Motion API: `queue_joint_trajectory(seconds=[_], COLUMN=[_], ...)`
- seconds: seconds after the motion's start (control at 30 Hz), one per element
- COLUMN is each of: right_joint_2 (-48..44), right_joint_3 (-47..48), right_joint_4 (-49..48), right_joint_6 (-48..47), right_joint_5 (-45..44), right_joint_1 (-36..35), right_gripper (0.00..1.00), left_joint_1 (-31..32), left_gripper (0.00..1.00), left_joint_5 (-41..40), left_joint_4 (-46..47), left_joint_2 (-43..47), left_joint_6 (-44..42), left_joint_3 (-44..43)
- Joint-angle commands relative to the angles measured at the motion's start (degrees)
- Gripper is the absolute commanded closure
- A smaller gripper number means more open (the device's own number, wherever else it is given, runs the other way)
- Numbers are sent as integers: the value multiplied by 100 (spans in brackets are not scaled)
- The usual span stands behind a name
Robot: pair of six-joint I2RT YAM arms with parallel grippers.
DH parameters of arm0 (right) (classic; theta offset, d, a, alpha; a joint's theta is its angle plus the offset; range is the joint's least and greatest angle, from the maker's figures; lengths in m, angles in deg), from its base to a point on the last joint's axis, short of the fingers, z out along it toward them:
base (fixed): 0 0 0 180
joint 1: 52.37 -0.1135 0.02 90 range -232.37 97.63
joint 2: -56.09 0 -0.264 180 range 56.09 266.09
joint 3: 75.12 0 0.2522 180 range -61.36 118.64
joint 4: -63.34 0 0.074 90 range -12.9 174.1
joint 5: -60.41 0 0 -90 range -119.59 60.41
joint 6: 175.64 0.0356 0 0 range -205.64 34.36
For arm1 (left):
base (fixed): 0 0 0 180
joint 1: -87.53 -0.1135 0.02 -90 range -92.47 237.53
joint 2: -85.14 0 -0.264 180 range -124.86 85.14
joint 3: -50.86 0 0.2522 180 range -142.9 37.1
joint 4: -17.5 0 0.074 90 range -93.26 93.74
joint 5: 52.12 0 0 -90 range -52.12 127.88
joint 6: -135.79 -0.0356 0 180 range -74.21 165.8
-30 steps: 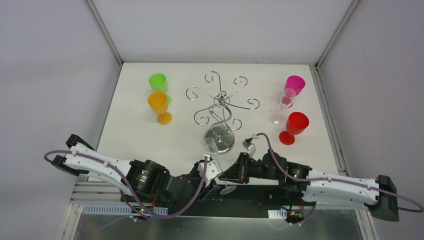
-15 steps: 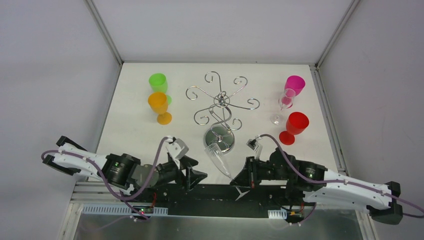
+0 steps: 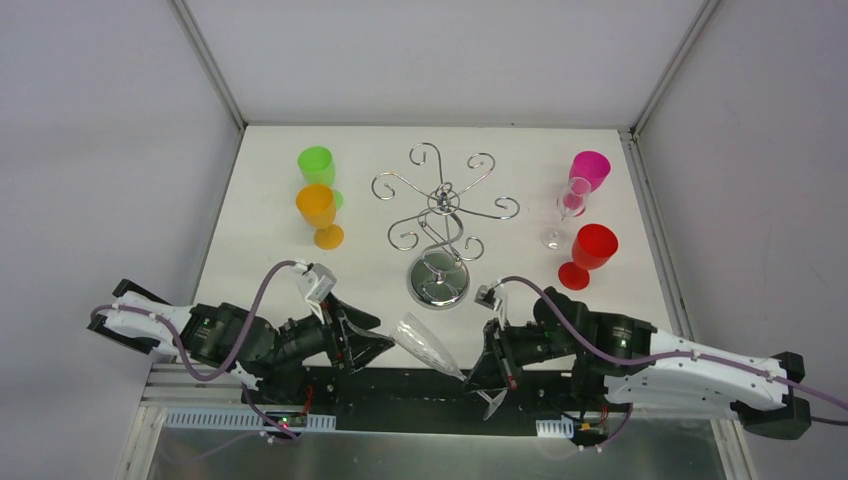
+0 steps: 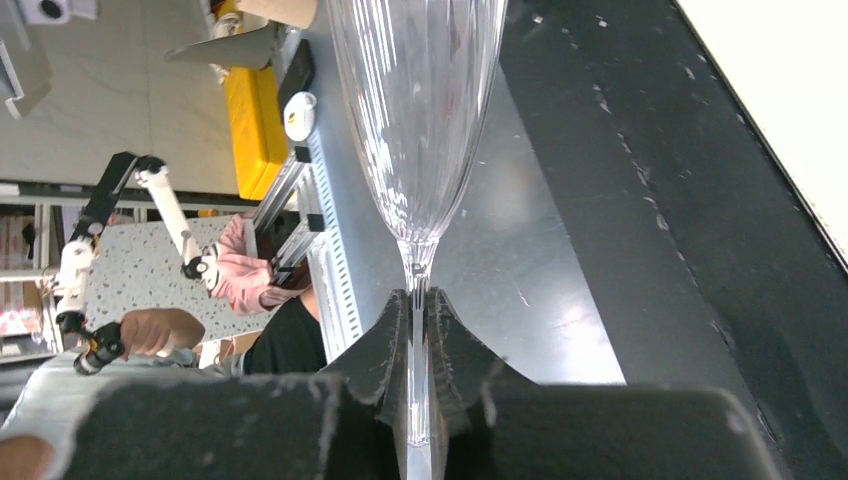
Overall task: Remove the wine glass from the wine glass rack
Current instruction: Place the wine glass at the center of the board.
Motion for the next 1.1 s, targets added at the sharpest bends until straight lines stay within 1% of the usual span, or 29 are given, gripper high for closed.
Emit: queue_joint_trajectory(seconds=[0.0, 0.27, 0.33, 0.5, 0.67, 0.8, 1.07], right_joint_2=[-119, -81, -45, 60, 139, 188, 74], right_joint_3=[459, 529, 503, 492, 460, 435, 402], right_joint_4=[-100, -270, -358, -552, -768, -845, -934], right_joint_6=[-332, -316, -307, -293, -267, -237, -170], right_joint_5=[544, 737, 798, 845, 899, 898, 872], right_joint_1=[-46, -63, -80, -131, -173, -207, -311], right_gripper=[100, 100, 100, 100, 100, 100, 100], left_joint_1=[31, 26, 29, 26, 32, 27, 32], left_gripper=[37, 42, 45, 51, 52, 56, 71], left_joint_5=[177, 553, 615, 945, 1240, 1501, 1820], left_joint_4=[112, 119, 129, 279, 394, 608, 753], left_joint_2=[153, 354, 376, 354, 365, 390, 375], left_joint_6=[60, -1, 3, -45, -80, -149, -270], left_joint_3=[29, 49, 49, 74, 114, 211, 234])
